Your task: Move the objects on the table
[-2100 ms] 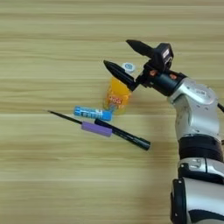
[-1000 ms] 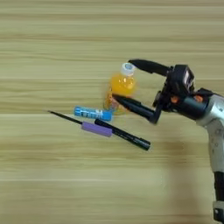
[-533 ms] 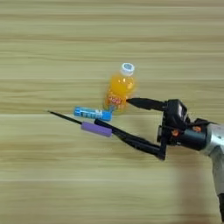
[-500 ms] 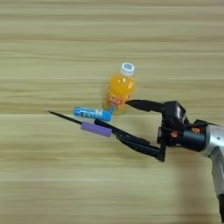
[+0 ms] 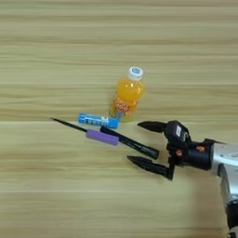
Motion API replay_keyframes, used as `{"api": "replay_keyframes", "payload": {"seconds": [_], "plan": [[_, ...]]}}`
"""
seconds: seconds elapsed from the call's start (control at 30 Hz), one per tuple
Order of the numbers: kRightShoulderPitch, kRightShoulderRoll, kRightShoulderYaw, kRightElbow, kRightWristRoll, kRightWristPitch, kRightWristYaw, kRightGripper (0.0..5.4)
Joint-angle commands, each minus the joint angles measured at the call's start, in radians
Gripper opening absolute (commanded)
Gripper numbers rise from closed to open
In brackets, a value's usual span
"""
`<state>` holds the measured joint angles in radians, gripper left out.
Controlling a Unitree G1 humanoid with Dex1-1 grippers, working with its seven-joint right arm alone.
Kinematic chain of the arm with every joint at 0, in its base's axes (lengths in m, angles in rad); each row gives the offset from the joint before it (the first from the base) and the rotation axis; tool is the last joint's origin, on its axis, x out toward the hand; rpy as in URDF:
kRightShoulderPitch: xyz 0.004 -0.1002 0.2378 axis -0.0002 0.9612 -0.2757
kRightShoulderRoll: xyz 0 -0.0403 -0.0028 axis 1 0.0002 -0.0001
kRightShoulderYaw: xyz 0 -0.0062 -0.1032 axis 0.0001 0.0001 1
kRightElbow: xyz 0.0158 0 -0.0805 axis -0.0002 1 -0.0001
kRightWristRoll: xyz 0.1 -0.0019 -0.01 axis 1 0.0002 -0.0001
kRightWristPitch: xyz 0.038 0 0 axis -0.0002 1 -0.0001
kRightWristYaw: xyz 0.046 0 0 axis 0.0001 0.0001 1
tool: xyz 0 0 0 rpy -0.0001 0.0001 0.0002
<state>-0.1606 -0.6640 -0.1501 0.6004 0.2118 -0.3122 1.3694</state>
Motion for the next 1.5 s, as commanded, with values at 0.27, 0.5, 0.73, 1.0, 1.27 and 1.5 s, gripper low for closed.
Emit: {"api": "replay_keyframes", "payload": {"seconds": [0.27,0.5,0.73,1.0,1.27,1.5], "plan": [[-0.097,-0.024,0.028,0.075,-0.050,-0.097,-0.087,5.36],[-0.112,-0.016,0.051,0.126,-0.066,-0.117,-0.100,5.36],[-0.125,-0.014,0.064,0.163,-0.073,-0.128,-0.104,5.36],[-0.128,-0.009,0.063,0.168,-0.038,-0.094,-0.066,4.61],[-0.131,-0.015,0.072,0.188,-0.059,-0.079,-0.056,3.83],[-0.133,-0.016,0.079,0.199,-0.071,-0.090,-0.060,3.18]]}}
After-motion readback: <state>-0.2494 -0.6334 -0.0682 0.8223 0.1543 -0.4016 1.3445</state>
